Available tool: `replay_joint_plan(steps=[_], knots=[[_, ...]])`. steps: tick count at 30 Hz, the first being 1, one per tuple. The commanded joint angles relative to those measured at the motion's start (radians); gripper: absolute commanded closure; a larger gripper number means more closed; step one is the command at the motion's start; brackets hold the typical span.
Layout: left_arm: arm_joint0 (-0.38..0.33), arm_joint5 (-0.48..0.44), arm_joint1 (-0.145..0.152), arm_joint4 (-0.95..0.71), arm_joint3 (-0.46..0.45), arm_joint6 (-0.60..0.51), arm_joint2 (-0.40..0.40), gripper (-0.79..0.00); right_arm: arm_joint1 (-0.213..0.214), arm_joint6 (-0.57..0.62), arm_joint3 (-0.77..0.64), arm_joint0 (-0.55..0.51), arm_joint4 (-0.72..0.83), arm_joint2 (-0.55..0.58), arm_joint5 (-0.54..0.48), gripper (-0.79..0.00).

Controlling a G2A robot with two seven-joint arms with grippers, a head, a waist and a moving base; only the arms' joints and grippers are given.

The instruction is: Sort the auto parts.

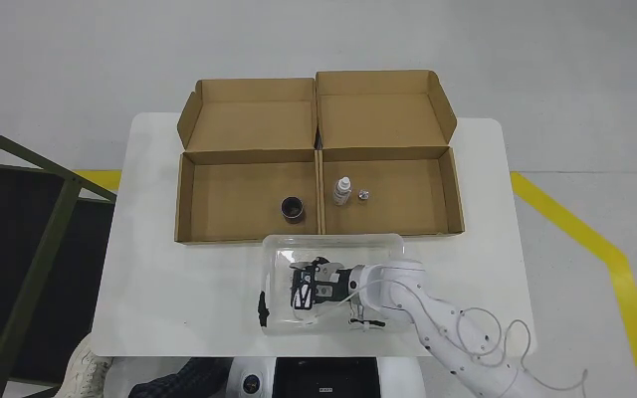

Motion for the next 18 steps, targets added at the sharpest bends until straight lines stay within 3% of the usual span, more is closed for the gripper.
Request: replay_joint_plan(steps=[1, 18], knots=[[0.000, 0.000, 0.000, 0.000, 0.000, 0.000, 0.000, -0.785, 0.001, 0.000, -0.006, -0.001, 0.004, 0.005, -0.005, 0.000], [0.000, 0.000, 0.000, 0.000, 0.000, 0.000, 0.000, -0.785, 0.026, -0.013, -0.137, -0.058, 0.061, 0.085, -0.040, 0.000]])
